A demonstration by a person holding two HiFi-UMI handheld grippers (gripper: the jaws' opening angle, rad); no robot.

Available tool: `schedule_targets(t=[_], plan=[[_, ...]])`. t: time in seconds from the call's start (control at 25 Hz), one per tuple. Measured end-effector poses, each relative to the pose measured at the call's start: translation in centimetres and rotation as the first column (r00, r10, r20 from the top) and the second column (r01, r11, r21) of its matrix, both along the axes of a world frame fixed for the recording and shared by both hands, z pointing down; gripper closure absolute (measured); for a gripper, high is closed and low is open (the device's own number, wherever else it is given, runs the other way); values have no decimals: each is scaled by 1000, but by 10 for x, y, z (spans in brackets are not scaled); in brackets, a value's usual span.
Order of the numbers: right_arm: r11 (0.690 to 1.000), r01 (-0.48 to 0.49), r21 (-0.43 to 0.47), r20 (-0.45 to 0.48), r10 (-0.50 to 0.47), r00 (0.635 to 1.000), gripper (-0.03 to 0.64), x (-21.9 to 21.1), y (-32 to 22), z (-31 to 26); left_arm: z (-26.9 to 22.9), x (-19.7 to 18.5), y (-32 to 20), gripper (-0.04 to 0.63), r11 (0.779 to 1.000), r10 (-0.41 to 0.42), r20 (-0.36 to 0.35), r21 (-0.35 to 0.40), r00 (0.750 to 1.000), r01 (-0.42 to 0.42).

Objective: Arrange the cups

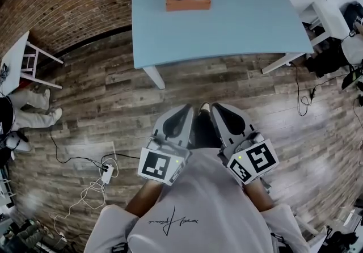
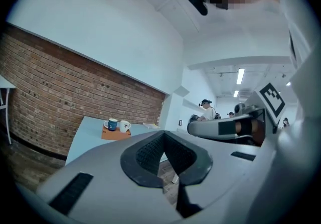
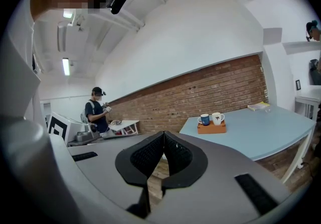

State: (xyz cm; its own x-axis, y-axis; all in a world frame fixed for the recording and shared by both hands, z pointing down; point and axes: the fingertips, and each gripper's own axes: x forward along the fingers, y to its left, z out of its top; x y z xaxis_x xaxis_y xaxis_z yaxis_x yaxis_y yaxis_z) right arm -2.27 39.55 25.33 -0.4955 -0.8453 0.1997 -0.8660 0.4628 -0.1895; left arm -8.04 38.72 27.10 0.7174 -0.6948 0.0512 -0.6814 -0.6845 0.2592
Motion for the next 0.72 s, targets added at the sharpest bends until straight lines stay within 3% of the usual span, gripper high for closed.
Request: schedule_targets(t=[0.52,0.72], plan=[[996,88,-2,22,-88,996,597,9,-75,-1,-4,15,-75,588,999,-25,-25,-28,999,25],[993,113,-27,53,-111,992,597,22,-111,5,-2,31,-105,588,997,-10,-46,-74,999,7]])
